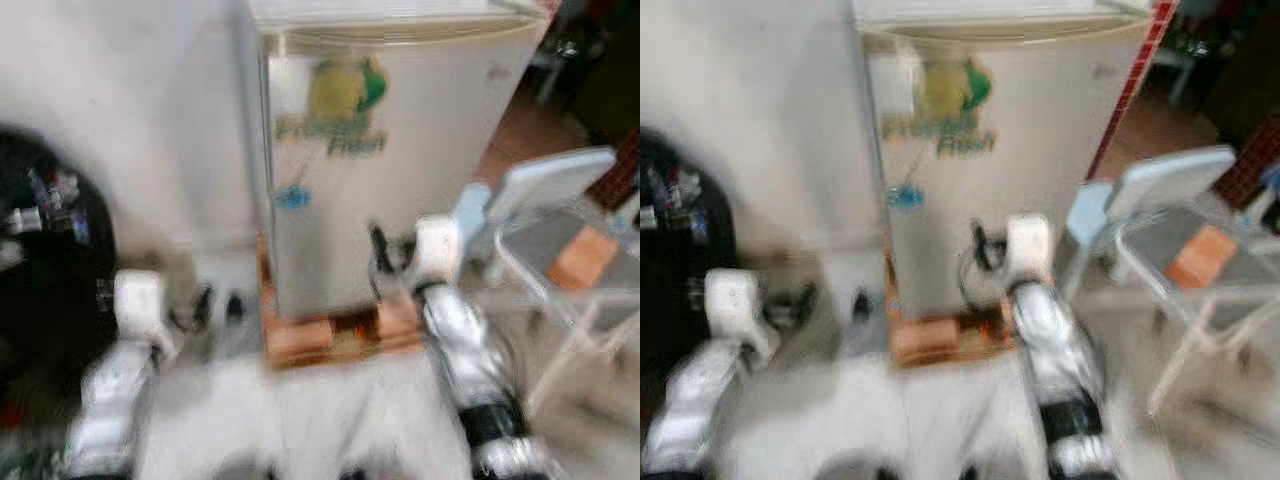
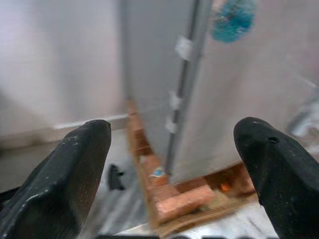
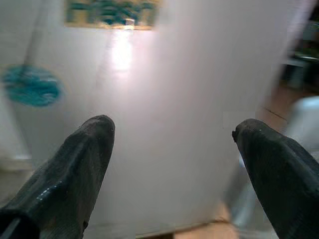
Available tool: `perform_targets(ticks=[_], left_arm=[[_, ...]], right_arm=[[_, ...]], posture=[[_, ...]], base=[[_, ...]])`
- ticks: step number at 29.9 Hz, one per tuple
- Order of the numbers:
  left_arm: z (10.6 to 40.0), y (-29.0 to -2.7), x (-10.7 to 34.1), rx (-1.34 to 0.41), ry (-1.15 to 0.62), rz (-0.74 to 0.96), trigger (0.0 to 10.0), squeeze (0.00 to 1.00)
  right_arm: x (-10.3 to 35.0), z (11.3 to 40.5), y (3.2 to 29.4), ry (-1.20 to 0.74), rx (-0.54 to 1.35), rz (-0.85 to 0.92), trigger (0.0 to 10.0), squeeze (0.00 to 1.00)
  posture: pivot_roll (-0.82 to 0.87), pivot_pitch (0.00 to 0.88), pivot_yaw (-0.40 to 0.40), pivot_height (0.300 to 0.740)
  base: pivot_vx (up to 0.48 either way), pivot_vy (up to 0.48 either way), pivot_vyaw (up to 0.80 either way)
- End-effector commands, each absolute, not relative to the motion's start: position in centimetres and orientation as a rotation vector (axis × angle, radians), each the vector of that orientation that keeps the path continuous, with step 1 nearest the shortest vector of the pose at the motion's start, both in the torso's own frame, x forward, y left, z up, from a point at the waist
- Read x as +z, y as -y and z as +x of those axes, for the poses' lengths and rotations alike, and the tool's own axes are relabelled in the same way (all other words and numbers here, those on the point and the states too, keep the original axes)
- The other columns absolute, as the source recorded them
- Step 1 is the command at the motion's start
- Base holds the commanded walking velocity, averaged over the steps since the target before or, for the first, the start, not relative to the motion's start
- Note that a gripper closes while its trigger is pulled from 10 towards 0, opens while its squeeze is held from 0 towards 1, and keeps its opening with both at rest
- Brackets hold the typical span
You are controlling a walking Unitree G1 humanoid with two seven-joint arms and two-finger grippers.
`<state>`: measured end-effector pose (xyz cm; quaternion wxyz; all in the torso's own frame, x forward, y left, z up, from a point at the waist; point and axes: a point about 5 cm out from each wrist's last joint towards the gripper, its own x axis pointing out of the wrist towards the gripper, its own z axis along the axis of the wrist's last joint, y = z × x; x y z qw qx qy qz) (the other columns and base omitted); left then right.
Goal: Restocking fridge
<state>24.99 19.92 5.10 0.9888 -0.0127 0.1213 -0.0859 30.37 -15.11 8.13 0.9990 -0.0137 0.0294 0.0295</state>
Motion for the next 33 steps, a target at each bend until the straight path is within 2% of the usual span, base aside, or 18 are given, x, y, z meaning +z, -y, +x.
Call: perform_targets(ticks=[1,33], left_arm=[[25.06,-20.79,5.35,-0.158,-0.240,0.000,10.0,0.00],[25.08,-21.13,5.18,-0.137,-0.244,-0.008,10.0,0.00]], right_arm=[[8.81,30.65,14.27,-0.033,0.081,-0.013,10.0,0.00],[8.70,30.64,13.99,-0.042,0.091,-0.013,10.0,0.00]], posture=[[0.11,0.019,-0.028,0.740],[0.11,0.024,-0.029,0.740]], base=[[0.000,0.000,0.00],[0.000,0.000,0.00]])
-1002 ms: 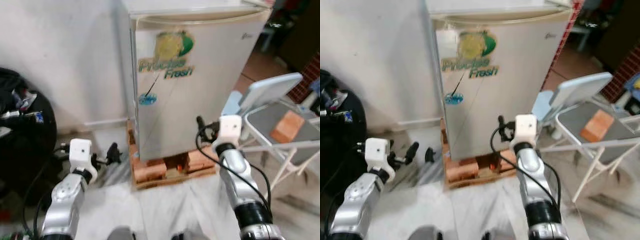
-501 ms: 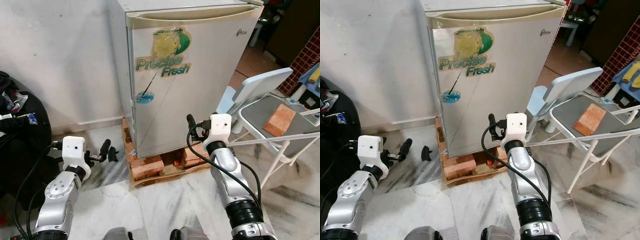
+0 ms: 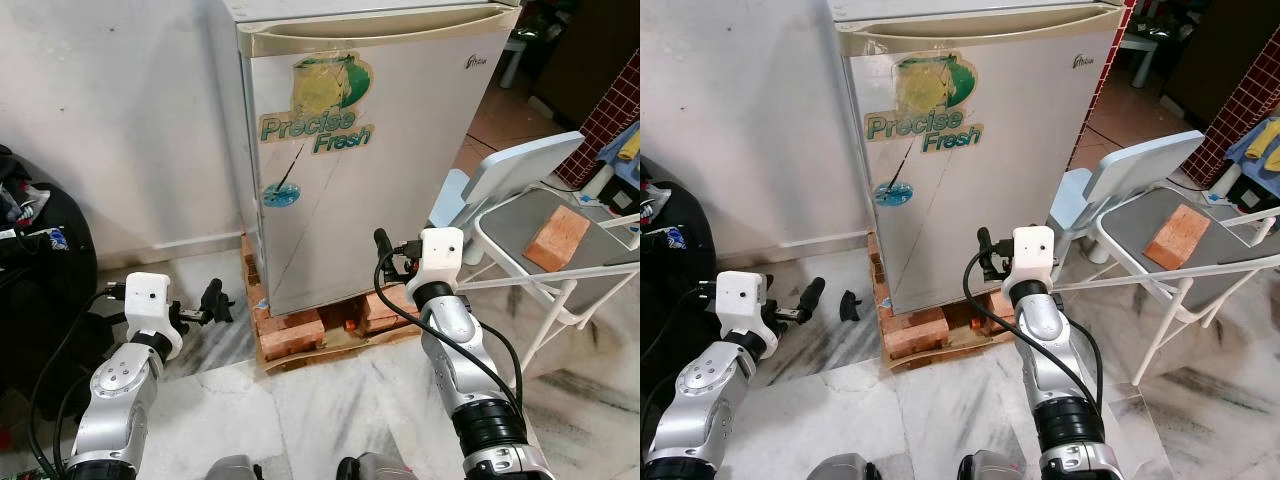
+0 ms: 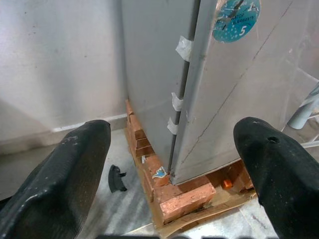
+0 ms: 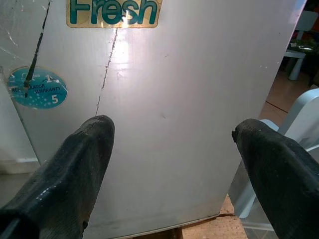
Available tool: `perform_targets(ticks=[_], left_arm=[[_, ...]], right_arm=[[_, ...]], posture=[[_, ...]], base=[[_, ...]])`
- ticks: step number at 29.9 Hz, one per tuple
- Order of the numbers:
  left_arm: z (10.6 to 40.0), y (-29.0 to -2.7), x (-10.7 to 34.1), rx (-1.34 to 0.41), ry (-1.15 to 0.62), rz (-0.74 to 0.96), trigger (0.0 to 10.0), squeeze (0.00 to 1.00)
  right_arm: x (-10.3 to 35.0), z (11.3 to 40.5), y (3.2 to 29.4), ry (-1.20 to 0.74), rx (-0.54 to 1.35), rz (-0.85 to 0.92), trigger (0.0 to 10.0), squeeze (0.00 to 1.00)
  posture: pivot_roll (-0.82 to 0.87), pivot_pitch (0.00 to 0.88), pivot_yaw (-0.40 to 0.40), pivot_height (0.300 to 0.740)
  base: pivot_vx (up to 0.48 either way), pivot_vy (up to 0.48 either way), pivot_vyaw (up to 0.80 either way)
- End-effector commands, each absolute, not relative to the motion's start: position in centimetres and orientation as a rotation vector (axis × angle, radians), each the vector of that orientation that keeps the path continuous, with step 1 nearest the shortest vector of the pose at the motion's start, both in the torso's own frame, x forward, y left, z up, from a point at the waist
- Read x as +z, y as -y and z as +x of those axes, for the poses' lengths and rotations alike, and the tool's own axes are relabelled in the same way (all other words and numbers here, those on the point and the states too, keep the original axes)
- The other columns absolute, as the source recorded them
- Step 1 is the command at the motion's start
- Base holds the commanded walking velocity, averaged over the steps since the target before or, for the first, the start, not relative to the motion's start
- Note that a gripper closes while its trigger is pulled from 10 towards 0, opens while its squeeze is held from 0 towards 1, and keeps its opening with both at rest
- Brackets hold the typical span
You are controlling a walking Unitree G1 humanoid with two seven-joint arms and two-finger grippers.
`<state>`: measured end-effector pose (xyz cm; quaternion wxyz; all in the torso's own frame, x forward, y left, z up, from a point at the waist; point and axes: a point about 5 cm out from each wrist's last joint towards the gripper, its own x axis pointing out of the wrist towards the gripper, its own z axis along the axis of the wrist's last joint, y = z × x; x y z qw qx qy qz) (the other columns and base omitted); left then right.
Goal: Restocking fridge
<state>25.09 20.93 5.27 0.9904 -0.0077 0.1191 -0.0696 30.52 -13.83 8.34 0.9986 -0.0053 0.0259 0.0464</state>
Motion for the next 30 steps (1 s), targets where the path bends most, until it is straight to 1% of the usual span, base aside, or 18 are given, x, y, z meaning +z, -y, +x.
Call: perform_targets(ticks=[1,21,25,30], left_arm=[[25.08,-21.13,5.17,-0.136,-0.245,-0.009,10.0,0.00],[25.28,-21.05,5.25,-0.127,-0.230,-0.007,10.0,0.00],[25.26,-21.00,5.22,-0.130,-0.232,-0.011,10.0,0.00],[25.21,-20.74,5.25,-0.160,-0.231,-0.022,10.0,0.00]], right_arm=[[8.70,30.63,13.99,-0.042,0.091,-0.013,10.0,0.00],[8.78,30.90,14.05,-0.048,0.093,-0.019,10.0,0.00],[8.71,30.85,14.01,-0.053,0.094,-0.021,10.0,0.00],[8.62,30.85,14.02,-0.060,0.093,-0.023,10.0,0.00]], posture=[[0.11,0.024,-0.029,0.740],[0.11,0.018,-0.035,0.740],[0.11,0.018,-0.035,0.740],[0.11,0.020,-0.034,0.740]], base=[[0.000,0.000,0.00],[0.000,0.000,0.00],[0.000,0.000,-0.55],[0.000,0.000,-0.80]])
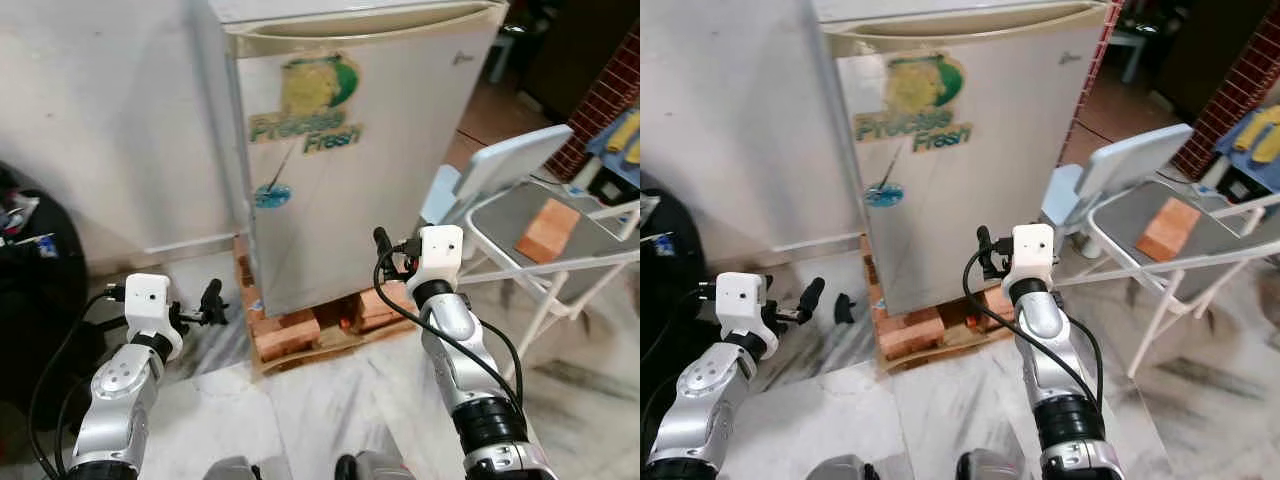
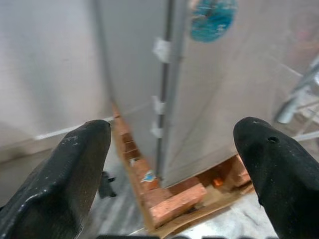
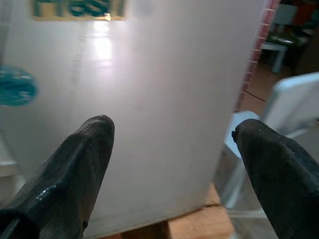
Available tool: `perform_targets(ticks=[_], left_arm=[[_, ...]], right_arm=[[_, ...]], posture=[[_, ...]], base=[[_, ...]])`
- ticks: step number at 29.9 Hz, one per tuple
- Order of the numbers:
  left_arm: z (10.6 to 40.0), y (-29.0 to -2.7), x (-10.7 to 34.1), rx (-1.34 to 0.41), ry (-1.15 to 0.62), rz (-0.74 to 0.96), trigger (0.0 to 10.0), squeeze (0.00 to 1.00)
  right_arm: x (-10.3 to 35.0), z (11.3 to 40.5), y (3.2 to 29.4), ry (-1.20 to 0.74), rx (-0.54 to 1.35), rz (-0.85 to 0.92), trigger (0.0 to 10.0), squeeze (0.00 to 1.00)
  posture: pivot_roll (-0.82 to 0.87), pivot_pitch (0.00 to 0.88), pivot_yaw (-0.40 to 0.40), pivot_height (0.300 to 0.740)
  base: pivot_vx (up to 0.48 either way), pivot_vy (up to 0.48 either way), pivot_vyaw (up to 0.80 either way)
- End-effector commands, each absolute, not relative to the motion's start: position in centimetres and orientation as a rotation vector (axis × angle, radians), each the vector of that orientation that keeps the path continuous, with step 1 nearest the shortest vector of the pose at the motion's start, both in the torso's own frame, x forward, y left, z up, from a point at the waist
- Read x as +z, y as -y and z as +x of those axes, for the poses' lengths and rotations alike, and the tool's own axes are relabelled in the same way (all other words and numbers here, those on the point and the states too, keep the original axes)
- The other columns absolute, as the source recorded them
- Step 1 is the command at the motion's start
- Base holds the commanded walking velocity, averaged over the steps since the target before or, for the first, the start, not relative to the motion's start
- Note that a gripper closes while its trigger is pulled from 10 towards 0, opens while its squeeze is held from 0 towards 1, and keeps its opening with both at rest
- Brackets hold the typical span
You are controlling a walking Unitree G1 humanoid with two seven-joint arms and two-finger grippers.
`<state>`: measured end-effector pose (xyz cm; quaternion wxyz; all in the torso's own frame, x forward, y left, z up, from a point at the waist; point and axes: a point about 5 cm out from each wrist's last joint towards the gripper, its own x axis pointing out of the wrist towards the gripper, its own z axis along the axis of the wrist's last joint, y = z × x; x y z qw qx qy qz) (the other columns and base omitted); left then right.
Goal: Restocking fridge
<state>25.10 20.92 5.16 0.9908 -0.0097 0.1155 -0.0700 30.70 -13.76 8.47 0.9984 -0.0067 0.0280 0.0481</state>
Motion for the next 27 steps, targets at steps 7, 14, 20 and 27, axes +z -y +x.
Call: perform_targets(ticks=[7,14,20,27], left_arm=[[25.22,-20.60,5.32,-0.173,-0.229,-0.034,10.0,0.00],[25.30,-20.65,5.32,-0.165,-0.225,-0.033,10.0,0.00],[25.35,-20.77,5.17,-0.151,-0.238,-0.049,10.0,0.00],[25.30,-20.71,5.26,-0.173,-0.225,-0.049,10.0,0.00]], right_arm=[[8.63,30.92,13.96,-0.059,0.093,-0.023,10.0,0.00],[8.63,30.97,13.92,-0.060,0.094,-0.024,10.0,0.00],[8.77,31.02,13.82,-0.050,0.099,-0.017,10.0,0.00],[8.74,31.03,13.82,-0.052,0.098,-0.021,10.0,0.00]], posture=[[0.11,0.019,-0.033,0.740],[0.11,0.019,-0.033,0.740],[0.11,0.019,-0.033,0.740],[0.11,0.018,-0.034,0.740]], base=[[0.000,0.000,-0.80],[0.000,0.000,-0.80],[0.000,0.138,-0.53],[0.000,0.480,0.00]])
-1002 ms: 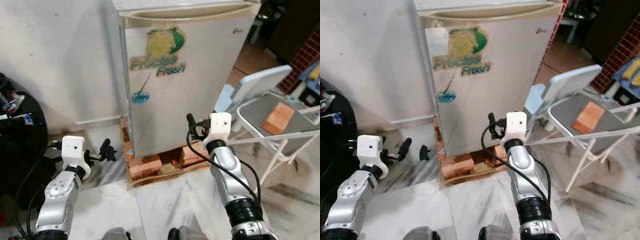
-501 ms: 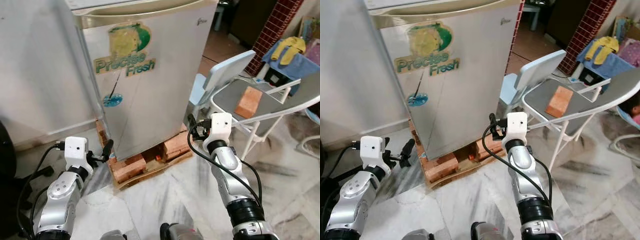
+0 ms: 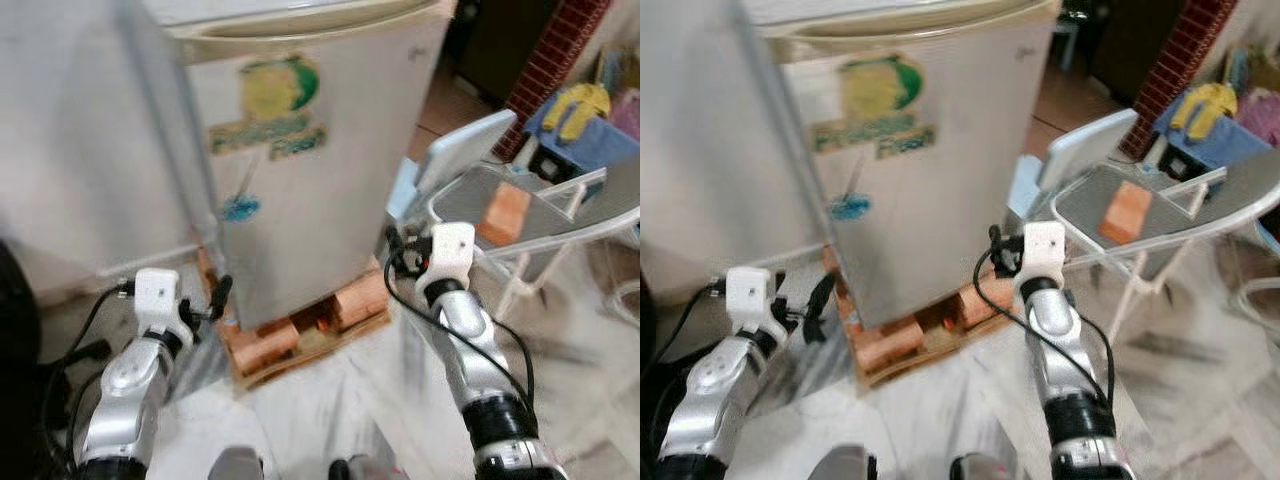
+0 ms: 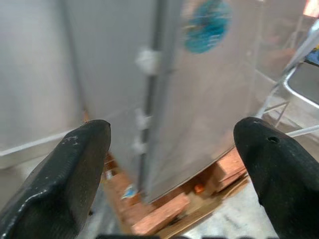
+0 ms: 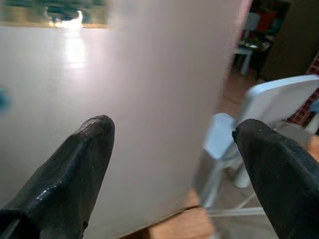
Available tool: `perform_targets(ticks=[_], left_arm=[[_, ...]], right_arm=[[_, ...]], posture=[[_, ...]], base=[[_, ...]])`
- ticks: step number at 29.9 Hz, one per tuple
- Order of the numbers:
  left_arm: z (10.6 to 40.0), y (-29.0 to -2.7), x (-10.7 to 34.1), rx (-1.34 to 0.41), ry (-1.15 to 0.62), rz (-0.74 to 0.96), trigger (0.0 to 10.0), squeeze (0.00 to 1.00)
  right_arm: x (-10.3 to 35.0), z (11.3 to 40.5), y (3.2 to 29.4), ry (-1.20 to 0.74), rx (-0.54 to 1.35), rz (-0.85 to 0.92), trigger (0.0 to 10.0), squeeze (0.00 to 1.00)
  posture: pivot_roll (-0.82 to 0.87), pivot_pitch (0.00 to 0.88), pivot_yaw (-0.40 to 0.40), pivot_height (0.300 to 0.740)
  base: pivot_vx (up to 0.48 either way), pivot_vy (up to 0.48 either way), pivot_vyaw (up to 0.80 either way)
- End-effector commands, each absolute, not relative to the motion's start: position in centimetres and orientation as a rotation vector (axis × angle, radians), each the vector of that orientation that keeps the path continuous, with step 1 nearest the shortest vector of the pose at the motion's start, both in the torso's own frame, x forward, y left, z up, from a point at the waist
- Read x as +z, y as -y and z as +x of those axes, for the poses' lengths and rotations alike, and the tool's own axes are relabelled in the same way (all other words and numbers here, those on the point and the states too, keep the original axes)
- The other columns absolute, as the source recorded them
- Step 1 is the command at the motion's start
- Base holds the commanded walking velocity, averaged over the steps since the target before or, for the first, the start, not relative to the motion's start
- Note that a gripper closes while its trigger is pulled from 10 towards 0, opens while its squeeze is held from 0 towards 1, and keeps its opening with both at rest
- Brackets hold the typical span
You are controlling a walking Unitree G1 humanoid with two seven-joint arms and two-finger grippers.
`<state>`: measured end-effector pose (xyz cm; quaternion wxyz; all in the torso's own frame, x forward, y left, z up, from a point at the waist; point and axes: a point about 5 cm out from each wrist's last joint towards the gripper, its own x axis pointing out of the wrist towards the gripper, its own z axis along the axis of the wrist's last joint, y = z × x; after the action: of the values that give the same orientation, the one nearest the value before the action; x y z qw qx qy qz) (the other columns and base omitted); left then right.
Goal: Restocking fridge
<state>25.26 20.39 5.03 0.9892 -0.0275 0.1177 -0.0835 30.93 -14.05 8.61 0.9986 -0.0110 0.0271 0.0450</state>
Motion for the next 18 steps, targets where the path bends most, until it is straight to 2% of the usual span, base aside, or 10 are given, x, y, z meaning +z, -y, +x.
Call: perform_targets(ticks=[1,6,9,13,18], left_arm=[[25.29,-20.67,5.33,-0.178,-0.218,-0.048,10.0,0.00],[25.31,-20.53,5.52,-0.209,-0.204,-0.037,10.0,0.00],[25.31,-20.73,5.42,-0.186,-0.212,-0.031,10.0,0.00],[25.31,-20.63,5.43,-0.182,-0.206,-0.022,10.0,0.00],[25.27,-20.61,5.49,-0.182,-0.197,-0.018,10.0,0.00]], right_arm=[[8.75,31.04,13.83,-0.051,0.098,-0.021,10.0,0.00],[8.74,31.09,13.89,-0.055,0.096,-0.024,10.0,0.00],[8.74,31.12,13.93,-0.057,0.095,-0.025,10.0,0.00],[8.78,31.14,13.91,-0.054,0.097,-0.025,10.0,0.00],[8.79,31.13,13.91,-0.053,0.098,-0.025,10.0,0.00]], posture=[[0.11,0.018,-0.034,0.740],[0.11,0.018,-0.035,0.740],[0.11,0.019,-0.034,0.740],[0.11,0.019,-0.034,0.740],[0.12,0.021,-0.034,0.740]], base=[[0.000,0.480,0.00],[0.054,0.445,0.00],[0.278,0.335,-0.63],[0.000,0.000,-0.65],[0.000,0.000,0.00]])
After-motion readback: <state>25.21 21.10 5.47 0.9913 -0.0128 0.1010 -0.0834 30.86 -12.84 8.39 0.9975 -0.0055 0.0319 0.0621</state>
